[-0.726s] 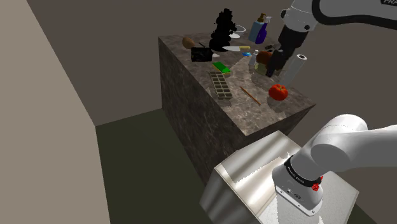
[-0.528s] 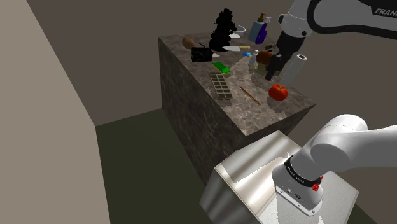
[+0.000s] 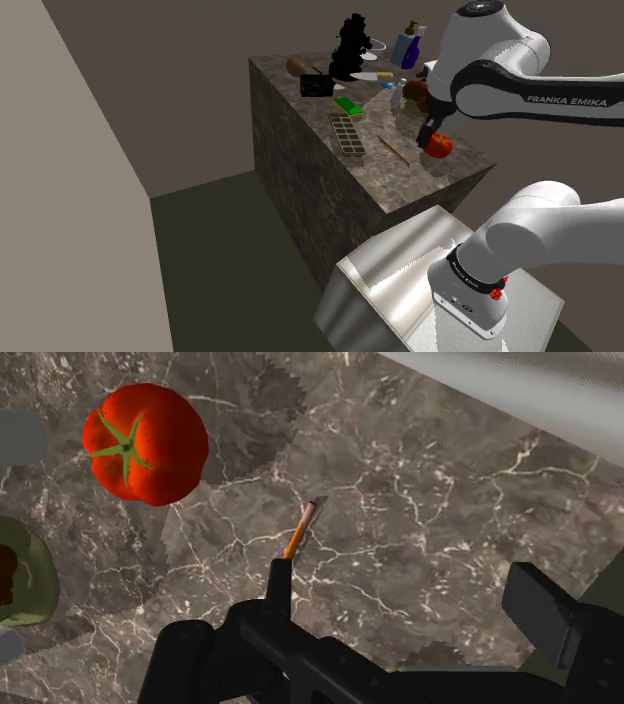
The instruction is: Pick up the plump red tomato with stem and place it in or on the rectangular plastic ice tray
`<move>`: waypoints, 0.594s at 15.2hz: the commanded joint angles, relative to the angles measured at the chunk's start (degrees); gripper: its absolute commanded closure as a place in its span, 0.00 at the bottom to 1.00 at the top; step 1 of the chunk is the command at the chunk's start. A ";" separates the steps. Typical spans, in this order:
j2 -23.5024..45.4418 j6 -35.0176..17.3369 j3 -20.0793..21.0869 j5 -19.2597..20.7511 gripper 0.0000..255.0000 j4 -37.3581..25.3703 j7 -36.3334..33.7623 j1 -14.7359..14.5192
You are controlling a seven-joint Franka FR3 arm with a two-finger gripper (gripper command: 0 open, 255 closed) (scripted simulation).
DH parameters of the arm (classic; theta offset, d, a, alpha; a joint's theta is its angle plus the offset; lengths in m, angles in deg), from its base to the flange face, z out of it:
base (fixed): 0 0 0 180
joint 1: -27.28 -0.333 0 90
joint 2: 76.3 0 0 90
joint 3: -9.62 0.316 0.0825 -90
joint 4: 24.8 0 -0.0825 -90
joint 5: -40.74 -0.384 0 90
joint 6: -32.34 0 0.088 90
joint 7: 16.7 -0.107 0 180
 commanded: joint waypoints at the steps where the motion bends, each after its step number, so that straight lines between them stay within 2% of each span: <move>1: -0.34 -3.62 0.31 4.35 0.00 3.75 0.21 1.29; 5: 1.91 -12.16 0.32 14.54 0.00 9.33 -0.49 5.63; 9: 6.71 -21.76 0.52 27.92 0.00 12.89 -3.83 12.49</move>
